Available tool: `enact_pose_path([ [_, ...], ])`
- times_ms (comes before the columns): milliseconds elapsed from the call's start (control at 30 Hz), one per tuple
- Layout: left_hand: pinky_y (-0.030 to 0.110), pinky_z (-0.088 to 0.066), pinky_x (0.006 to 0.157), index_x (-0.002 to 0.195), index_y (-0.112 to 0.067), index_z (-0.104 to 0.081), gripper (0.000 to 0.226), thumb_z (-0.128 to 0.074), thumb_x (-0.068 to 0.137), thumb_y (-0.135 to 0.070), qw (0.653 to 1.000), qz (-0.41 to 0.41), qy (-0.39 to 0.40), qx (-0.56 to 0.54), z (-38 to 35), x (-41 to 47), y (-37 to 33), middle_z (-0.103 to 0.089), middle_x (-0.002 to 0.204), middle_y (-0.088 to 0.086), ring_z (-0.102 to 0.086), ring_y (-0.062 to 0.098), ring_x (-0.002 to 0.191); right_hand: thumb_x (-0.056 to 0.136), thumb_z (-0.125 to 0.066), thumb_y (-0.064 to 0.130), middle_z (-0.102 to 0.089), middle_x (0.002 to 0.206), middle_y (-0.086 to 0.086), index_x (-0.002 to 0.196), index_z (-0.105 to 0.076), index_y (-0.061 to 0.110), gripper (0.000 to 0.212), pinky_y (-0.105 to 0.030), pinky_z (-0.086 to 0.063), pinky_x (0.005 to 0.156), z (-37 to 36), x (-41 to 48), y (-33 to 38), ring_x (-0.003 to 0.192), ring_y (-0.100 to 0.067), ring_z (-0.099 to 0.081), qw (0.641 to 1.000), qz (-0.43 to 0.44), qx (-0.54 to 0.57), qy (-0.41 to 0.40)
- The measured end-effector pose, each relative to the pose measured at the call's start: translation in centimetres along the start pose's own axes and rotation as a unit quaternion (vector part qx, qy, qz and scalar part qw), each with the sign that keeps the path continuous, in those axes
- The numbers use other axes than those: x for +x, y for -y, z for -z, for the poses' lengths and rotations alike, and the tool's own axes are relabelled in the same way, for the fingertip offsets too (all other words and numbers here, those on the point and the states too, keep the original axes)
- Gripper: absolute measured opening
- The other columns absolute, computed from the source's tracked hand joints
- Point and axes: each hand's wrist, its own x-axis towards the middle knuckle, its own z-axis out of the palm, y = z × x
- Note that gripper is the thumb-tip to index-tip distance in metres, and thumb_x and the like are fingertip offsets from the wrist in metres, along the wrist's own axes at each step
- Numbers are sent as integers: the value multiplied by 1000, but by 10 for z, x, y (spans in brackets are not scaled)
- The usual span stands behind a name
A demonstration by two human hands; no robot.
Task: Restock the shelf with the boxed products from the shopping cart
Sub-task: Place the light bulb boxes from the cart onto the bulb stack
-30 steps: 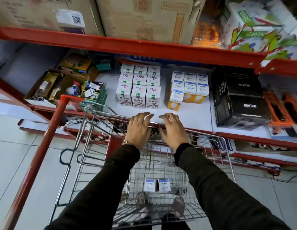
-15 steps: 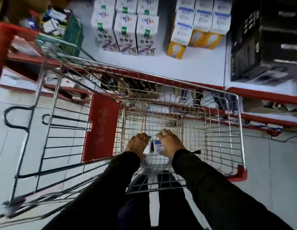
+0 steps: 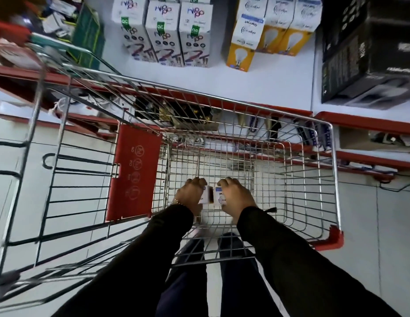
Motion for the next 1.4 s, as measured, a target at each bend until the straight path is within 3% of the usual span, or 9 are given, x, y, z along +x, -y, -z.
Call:
enact_pose_path([
  [300,38,-59,79,131,-21,-48,61,-71,75,-24,994,-23,-106,8,87,-57,-47,-42,139,5,-62,28,108,75,-79,32,-49,142,-4,138,-47,18,72,-37,-40,108,94,-68,-9,135,-26,-40,996,-5,11,-93],
  [400,39,-60,79,133,-23,-48,63,-70,74,-28,989,-36,-142,33,116,-69,-64,-47,136,5,-60,27,111,72,-80,32,-53,133,-5,134,-53,17,69,-37,-43,105,123,-85,-13,128,-26,-44,992,2,23,-123],
  [500,41,-58,82,135,-24,-47,65,-69,74,-34,982,-47,-175,59,141,-75,-79,-49,136,5,-59,28,114,67,-79,46,-51,121,-3,124,-58,17,67,-36,-49,95,148,-97,-17,115,-23,-49,988,15,30,-153],
  [600,42,-57,85,133,-25,-51,64,-65,73,-44,971,-64,-220,69,165,-79,-92,-52,134,5,-55,28,119,62,-74,62,-50,122,-3,122,-57,19,76,-41,-49,97,171,-104,-24,115,-23,-48,982,22,38,-183],
  [700,42,-56,81,127,-23,-56,65,-53,72,-58,956,-87,-271,72,188,-81,-104,-57,129,5,-55,29,116,62,-65,64,-50,121,-4,123,-57,17,77,-41,-46,100,195,-110,-31,116,-24,-47,975,33,30,-220],
  [867,42,-55,84,132,-18,-53,69,-68,72,-48,935,-119,-328,69,233,-74,-121,-58,125,5,-55,27,112,64,-67,59,-54,109,-2,119,-62,14,72,-37,-44,96,246,-114,-48,107,-21,-44,952,46,-1,-303],
  [1067,41,-54,89,130,-17,-55,66,-70,70,-39,919,-137,-358,88,293,-38,-145,-61,125,7,-61,30,108,68,-73,51,-53,114,-3,126,-59,14,70,-39,-41,101,307,-95,-78,112,-23,-44,941,38,-21,-337],
  [1300,43,-51,95,135,-18,-50,63,-68,76,-30,927,-109,-320,162,327,36,-172,-57,131,7,-60,29,112,73,-77,54,-53,124,-3,136,-53,20,75,-37,-45,97,340,-44,-110,119,-23,-43,951,-8,-21,-308],
  [1400,40,-49,95,135,-17,-49,56,-65,81,-23,925,-81,-312,202,326,62,-177,-57,129,7,-61,27,111,78,-77,47,-50,131,-6,141,-47,20,75,-40,-47,98,342,-18,-115,126,-27,-41,960,-26,-35,-275],
])
